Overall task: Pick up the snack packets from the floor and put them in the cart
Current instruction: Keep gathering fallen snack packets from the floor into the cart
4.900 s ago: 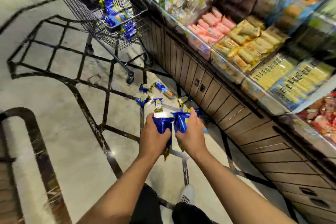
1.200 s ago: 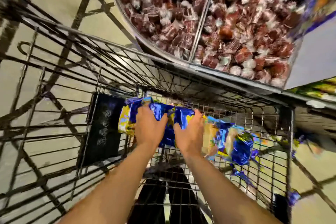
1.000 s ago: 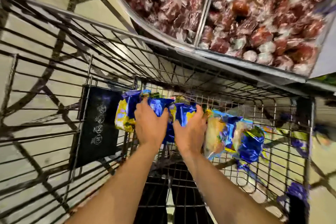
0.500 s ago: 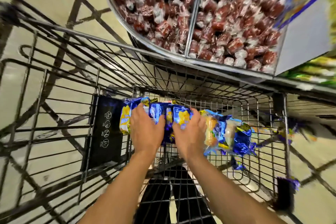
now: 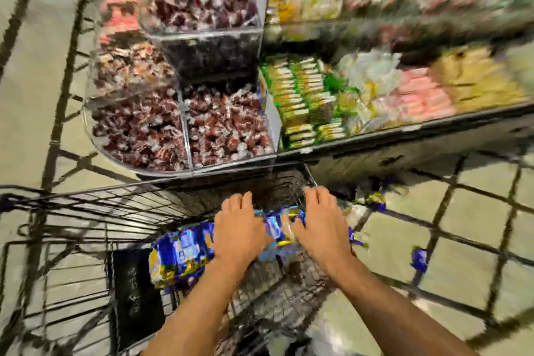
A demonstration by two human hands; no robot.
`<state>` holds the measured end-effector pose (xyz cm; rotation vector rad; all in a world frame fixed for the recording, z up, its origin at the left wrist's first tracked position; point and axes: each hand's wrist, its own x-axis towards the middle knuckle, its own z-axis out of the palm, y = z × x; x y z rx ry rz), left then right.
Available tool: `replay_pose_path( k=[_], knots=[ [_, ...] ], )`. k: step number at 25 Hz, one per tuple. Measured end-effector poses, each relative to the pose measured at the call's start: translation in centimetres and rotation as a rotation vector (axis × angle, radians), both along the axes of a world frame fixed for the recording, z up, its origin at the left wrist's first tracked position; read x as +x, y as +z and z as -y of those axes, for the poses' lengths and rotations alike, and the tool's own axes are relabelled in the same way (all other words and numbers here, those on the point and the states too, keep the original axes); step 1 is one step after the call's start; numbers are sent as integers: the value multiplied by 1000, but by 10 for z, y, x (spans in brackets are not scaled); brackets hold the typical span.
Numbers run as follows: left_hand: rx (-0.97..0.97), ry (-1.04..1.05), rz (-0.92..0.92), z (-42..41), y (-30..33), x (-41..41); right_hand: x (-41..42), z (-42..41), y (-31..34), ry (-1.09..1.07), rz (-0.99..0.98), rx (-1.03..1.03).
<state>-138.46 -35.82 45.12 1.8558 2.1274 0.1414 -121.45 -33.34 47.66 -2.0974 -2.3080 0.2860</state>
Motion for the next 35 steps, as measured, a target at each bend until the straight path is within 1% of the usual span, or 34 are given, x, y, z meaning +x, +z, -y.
replay_pose_path(
  k=[2,7,10,13,17,21,25,28,31,35],
  knots=[
    [28,-85,-5,-3,18,39,40,9,17,-34,12,48],
    [114,-269,-19,15,44,146,144,51,39,-112,58,68],
    [69,-315,-85,43,50,210,216,87,40,-128,46,62],
    [50,-366,-143,71,53,275,286,126,40,-194,34,57],
    [53,-452,-152,97,55,367,372,173,43,-268,-2,10],
    [15,-506,-138,111,52,437,430,200,43,-370,-71,8],
    [-23,-543,-115,100,44,496,483,197,36,-424,-86,-5],
    [-45,-528,-93,80,37,526,514,180,28,-433,-108,-13],
    [-52,-494,-60,49,29,555,548,148,18,-424,-120,-25],
    [-111,-406,-19,-10,13,600,602,93,3,-432,-143,-84]
  ],
)
